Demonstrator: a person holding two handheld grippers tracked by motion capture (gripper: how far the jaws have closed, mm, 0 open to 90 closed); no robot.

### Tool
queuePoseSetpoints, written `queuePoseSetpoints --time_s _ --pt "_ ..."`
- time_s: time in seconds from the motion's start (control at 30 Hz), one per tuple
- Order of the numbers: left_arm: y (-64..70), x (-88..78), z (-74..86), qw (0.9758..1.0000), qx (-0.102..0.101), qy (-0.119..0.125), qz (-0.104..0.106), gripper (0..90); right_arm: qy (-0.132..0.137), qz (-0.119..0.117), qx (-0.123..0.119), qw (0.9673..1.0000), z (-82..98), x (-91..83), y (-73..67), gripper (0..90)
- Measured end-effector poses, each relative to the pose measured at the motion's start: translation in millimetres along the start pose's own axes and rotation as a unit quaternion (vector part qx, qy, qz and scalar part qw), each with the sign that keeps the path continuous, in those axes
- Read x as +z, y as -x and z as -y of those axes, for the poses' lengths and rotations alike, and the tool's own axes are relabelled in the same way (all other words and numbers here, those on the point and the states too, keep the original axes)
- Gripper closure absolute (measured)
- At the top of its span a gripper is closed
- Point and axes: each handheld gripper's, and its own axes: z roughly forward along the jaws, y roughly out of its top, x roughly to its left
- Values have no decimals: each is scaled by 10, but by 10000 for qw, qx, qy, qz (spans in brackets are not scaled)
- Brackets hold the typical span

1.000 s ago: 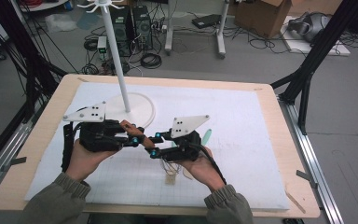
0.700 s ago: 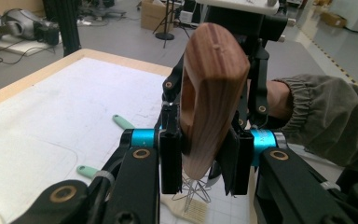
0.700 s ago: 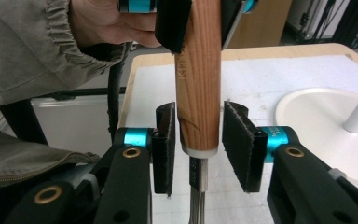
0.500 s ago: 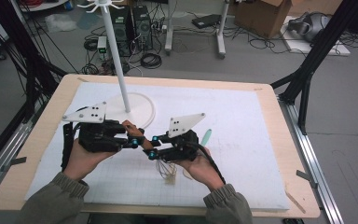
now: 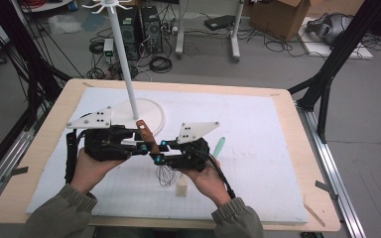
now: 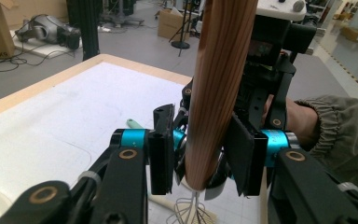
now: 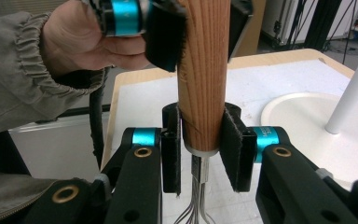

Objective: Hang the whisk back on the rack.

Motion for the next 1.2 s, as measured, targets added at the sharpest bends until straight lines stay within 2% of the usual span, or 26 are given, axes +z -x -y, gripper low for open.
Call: queuePoseSetpoints --time_s 0.1,0.27,0.33,0.37,0.47,0.57,0.67,0.77,0.93,1.0,1.07,1.2 --pt "15 8 -1 10000 49 8 7 717 21 85 -41 10000 -12 24 -16 713" --pt "40 -9 -31 9999 138 -31 55 725 64 -5 -37 10000 -14 23 -23 710" --pt "51 -10 -40 9998 151 -55 92 725 68 -65 -85 9999 -19 15 -30 701" --pt "50 -11 -45 9997 196 -97 119 726 54 -100 -208 9997 -21 18 -25 668" --pt "55 -15 -47 9995 231 -159 173 726 -17 -238 -146 9996 -3 15 8 656" --pt "51 -19 -46 9993 241 -167 235 726 -28 -356 -108 9993 5 20 22 665" --pt "47 -18 -45 9991 243 -153 298 726 -18 -448 -159 9989 3 34 16 711" --pt "42 -29 -45 9991 248 -138 309 726 -4 -460 -100 9989 4 38 13 728" --pt "45 -29 -39 9997 203 -5 144 720 31 -296 -11 9996 -1 33 3 734" --pt "52 -28 -41 9998 185 30 44 669 99 -142 62 9998 -10 30 -7 736" --pt "52 -28 -41 9998 185 12 -3 658 154 -52 90 9998 -15 27 -9 736" --pt "48 -34 -35 9999 146 37 -72 662 266 -25 132 9996 -22 24 -20 736"
